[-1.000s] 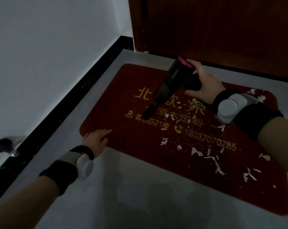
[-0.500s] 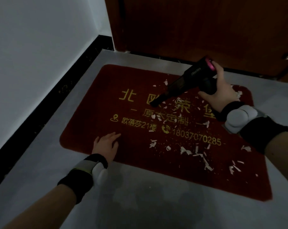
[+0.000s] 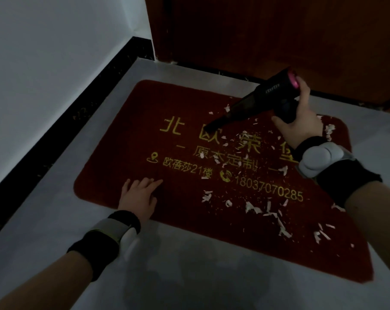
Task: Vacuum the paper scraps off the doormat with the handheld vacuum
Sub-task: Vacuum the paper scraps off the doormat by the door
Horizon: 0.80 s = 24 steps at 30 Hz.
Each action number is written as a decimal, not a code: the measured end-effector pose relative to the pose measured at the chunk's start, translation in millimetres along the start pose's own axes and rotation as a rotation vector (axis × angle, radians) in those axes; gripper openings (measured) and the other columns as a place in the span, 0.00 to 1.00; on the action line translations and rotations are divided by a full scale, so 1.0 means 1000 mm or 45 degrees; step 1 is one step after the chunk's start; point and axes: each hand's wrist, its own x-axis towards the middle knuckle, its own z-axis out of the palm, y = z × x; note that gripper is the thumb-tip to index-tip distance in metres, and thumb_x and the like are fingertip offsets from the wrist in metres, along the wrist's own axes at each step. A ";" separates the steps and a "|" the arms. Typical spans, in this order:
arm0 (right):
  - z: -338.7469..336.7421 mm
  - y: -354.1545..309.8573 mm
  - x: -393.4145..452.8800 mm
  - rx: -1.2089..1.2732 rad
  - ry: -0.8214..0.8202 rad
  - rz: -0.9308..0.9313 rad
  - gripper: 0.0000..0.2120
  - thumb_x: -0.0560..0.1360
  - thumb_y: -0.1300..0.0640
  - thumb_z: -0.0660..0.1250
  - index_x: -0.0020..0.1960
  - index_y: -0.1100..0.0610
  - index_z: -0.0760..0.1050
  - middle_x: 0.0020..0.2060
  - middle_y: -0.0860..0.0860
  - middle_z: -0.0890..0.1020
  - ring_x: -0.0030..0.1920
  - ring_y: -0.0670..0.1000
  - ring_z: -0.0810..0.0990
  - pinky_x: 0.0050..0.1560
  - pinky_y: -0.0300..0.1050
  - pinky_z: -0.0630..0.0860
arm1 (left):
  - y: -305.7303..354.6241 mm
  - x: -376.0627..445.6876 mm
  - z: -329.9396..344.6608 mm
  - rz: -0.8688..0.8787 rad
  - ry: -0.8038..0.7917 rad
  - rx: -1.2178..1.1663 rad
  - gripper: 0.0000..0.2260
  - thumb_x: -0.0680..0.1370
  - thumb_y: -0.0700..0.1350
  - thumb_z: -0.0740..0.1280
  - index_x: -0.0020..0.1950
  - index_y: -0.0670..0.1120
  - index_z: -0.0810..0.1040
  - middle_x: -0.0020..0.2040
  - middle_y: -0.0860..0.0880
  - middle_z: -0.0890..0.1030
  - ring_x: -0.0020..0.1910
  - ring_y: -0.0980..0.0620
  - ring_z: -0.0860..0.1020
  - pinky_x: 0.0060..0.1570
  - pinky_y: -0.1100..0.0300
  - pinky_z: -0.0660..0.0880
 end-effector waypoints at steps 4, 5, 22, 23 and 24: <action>0.011 -0.002 0.001 -0.062 0.130 0.029 0.41 0.75 0.52 0.66 0.75 0.41 0.41 0.56 0.57 0.79 0.45 0.61 0.81 0.40 0.52 0.78 | 0.005 0.001 0.000 -0.006 0.014 0.044 0.24 0.80 0.49 0.54 0.76 0.59 0.53 0.71 0.53 0.64 0.67 0.51 0.64 0.74 0.48 0.48; 0.013 -0.003 0.001 -0.064 0.155 0.050 0.41 0.75 0.52 0.66 0.75 0.41 0.41 0.57 0.57 0.79 0.45 0.60 0.81 0.41 0.53 0.78 | 0.005 0.001 0.001 -0.007 0.005 0.056 0.24 0.80 0.49 0.54 0.76 0.60 0.53 0.71 0.53 0.63 0.68 0.51 0.64 0.74 0.48 0.48; 0.025 0.006 0.000 0.246 0.130 0.366 0.42 0.74 0.54 0.68 0.76 0.42 0.43 0.62 0.54 0.76 0.57 0.56 0.78 0.56 0.54 0.75 | 0.002 -0.001 0.008 -0.021 0.017 0.065 0.25 0.80 0.48 0.54 0.76 0.60 0.52 0.72 0.53 0.62 0.68 0.50 0.64 0.74 0.47 0.48; 0.022 0.011 0.000 0.263 0.157 0.387 0.42 0.74 0.55 0.67 0.76 0.42 0.43 0.62 0.53 0.77 0.57 0.56 0.78 0.55 0.54 0.76 | 0.002 -0.001 0.009 -0.020 0.018 0.059 0.25 0.80 0.47 0.54 0.76 0.60 0.52 0.72 0.53 0.62 0.68 0.50 0.64 0.74 0.46 0.48; 0.018 0.016 -0.001 0.284 0.193 0.413 0.42 0.74 0.55 0.67 0.76 0.42 0.43 0.62 0.53 0.77 0.57 0.55 0.78 0.54 0.52 0.76 | 0.001 0.000 0.008 -0.016 0.021 0.060 0.25 0.80 0.47 0.55 0.76 0.60 0.52 0.72 0.53 0.62 0.68 0.50 0.64 0.74 0.46 0.48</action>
